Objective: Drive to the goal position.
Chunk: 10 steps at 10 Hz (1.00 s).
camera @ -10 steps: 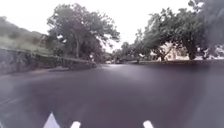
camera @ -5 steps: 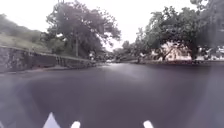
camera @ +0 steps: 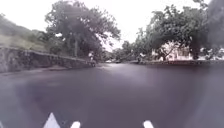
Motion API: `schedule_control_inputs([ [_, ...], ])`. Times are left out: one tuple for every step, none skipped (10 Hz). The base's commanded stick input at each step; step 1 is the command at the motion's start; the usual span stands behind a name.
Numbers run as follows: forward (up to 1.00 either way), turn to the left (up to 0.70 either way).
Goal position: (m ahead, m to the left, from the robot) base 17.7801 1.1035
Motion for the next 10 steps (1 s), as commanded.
schedule_control_inputs([
  [0.7, 0.0],
  [0.7, 0.0],
  [0.7, 0.0],
  [0.7, 0.0],
  [0.7, 0.0],
  [0.7, 0.0],
  [0.7, 0.0],
  [0.7, 0.0],
  [0.7, 0.0],
  [0.7, 0.0],
])
